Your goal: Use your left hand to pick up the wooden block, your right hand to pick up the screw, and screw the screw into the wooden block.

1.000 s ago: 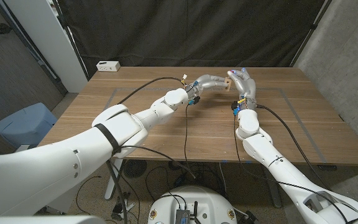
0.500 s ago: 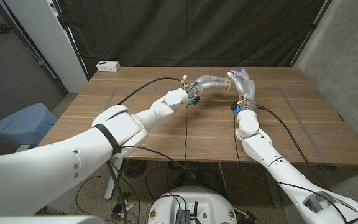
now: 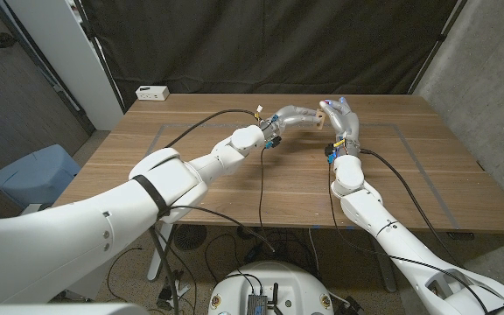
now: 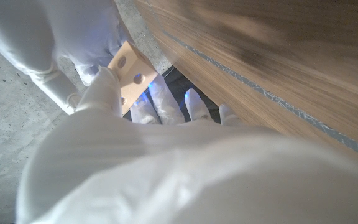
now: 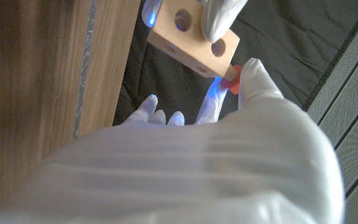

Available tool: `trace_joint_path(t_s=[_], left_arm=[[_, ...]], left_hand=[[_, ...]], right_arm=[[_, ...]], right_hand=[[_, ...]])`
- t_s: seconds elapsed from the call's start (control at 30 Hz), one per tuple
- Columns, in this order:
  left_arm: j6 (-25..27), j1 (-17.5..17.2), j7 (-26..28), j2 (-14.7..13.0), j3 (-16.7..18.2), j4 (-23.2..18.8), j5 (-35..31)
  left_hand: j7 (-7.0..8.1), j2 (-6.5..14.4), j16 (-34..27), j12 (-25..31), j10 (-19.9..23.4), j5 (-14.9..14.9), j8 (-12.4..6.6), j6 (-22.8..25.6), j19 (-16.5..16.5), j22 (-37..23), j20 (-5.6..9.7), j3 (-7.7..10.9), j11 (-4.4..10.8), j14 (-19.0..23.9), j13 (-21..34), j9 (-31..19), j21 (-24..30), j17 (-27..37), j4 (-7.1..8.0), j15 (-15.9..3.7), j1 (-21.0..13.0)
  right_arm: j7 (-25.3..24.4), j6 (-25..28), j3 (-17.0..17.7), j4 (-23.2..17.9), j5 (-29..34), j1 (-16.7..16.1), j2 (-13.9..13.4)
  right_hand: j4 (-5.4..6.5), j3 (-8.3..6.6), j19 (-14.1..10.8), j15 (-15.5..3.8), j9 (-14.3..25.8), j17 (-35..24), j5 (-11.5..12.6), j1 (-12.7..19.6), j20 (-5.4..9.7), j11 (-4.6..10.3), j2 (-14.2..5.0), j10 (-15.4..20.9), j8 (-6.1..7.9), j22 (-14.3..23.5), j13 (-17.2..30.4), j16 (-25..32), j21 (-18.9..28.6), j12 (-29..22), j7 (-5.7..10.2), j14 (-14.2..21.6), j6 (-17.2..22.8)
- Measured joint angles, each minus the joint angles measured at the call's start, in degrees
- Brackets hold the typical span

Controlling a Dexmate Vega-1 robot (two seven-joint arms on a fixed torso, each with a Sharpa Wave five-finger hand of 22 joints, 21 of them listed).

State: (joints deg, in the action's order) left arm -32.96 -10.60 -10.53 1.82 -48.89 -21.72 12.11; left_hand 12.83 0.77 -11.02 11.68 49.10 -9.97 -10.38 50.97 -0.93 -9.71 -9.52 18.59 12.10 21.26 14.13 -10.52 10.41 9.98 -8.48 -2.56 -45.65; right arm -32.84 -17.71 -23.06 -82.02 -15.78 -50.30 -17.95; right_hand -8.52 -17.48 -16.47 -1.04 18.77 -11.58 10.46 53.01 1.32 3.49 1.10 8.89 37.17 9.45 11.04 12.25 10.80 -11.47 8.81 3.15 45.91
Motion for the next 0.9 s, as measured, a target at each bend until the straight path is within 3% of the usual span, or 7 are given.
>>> trace_joint_path(t_s=[0.9], left_arm=[[-1.63,-0.75,-0.31,-0.46,0.46,-0.52,-0.16]], left_hand=[[-0.03,-0.01,0.00,0.02,0.00,0.11,0.00,0.03,0.00,0.00,0.00,-0.02,0.00,0.00,0.00,0.00,0.00,0.00,-0.02,0.00,-0.06]], right_arm=[[-0.30,0.30,0.13,-1.52,0.26,-0.87,-0.37]], right_hand=[[-0.05,0.05,0.31,0.00,-0.20,0.01,-0.09,0.01,-0.31,0.00,0.02,0.00,0.35,0.00,0.00,0.00,0.00,0.00,0.00,0.00,0.00]])
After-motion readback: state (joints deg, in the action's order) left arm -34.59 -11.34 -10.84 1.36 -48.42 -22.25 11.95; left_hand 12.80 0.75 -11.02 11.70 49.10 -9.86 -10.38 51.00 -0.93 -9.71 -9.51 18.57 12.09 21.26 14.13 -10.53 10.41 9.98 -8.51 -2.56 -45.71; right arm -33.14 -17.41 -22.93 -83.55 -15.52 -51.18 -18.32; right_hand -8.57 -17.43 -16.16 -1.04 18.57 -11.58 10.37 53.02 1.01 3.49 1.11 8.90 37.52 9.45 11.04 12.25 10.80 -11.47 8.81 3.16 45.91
